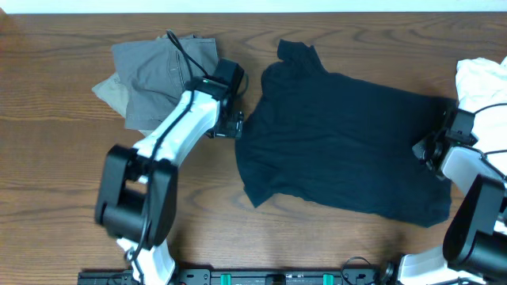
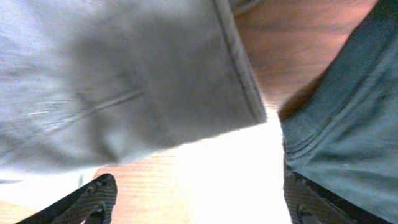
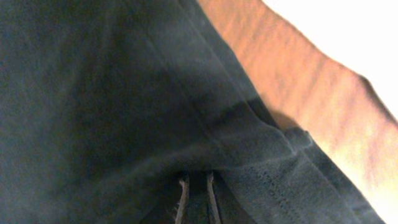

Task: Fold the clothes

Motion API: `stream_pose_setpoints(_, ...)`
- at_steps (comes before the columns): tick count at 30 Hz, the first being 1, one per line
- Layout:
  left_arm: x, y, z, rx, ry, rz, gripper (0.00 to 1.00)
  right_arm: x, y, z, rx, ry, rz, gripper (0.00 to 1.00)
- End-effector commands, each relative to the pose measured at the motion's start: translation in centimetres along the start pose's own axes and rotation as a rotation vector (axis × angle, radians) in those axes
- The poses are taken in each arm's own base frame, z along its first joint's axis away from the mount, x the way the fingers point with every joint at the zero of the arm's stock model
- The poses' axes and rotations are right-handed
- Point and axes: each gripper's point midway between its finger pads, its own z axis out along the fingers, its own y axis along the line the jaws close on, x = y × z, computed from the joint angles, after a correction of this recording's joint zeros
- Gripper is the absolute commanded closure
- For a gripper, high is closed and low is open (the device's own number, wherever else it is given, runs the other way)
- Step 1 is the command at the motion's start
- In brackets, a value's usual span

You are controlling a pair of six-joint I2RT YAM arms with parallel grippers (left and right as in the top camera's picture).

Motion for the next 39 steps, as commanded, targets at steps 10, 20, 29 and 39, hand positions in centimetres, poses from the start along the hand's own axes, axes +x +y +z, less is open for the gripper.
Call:
stream_pose_setpoints(10, 4.9, -5.8, -4.2, 0.405, 0.188, -0.010, 0.09, -3.9, 7.0, -5.7, -0.357, 0.100, -0.218, 0.62)
stream_pose_setpoints(20, 12.4, -10.1, -4.3, 0.423, 0.392, 0.145, 0.14, -4.3, 6.7, -16.5, -0.485, 0.045, -0.222, 0.50)
stream_pose_setpoints(29, 15.9, -12.7, -1.2, 0.210, 0.261, 0.548, 0.14, -2.3, 5.5, -17.4, -0.456, 0.116, -0.221, 0.49)
stream_pose_setpoints(39, 15.6, -14.9, 0.1, 0.159, 0.164, 0.731, 0.37, -1.9, 5.7, -17.5, -0.474, 0.132, -0.222, 0.46)
